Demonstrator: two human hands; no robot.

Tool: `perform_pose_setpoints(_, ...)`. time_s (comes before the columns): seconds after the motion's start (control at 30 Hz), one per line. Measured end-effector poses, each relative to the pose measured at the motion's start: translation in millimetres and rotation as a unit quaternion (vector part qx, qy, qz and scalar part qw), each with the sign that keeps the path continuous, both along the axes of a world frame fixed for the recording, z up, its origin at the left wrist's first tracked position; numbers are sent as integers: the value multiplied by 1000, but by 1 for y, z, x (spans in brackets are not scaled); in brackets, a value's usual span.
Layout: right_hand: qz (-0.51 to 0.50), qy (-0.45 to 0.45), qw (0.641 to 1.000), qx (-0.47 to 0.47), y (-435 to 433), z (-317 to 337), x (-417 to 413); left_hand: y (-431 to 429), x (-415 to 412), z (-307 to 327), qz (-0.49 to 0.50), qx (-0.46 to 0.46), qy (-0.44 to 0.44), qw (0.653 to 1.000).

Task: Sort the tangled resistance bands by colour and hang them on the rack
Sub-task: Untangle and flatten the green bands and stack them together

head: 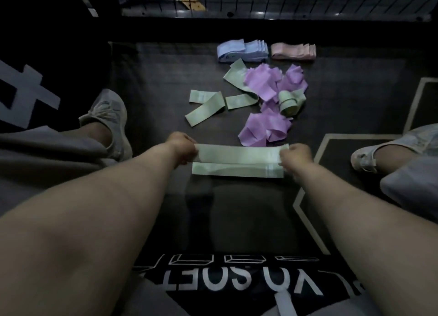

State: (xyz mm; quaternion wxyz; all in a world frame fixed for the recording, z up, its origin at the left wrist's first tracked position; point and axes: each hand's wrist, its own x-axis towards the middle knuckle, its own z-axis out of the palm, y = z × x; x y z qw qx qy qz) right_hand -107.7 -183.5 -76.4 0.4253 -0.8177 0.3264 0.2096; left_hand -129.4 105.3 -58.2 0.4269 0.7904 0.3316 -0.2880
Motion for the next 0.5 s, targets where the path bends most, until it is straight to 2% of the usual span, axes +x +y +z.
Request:
perform_pose_setpoints(0.07,74,8,996,-56,-8,-14,-8,-9,-2,-22,-1,25,-8,1000)
perform_pose_setpoints(0.17,131,34,985,-110,-20,-35,-13,-18,-6,-50,-35,76,-15,996)
perform_pose_setpoints(0.5,222,25,963,-149,-24,-66,-18,-21,-14,-92,-60,123,-11,990)
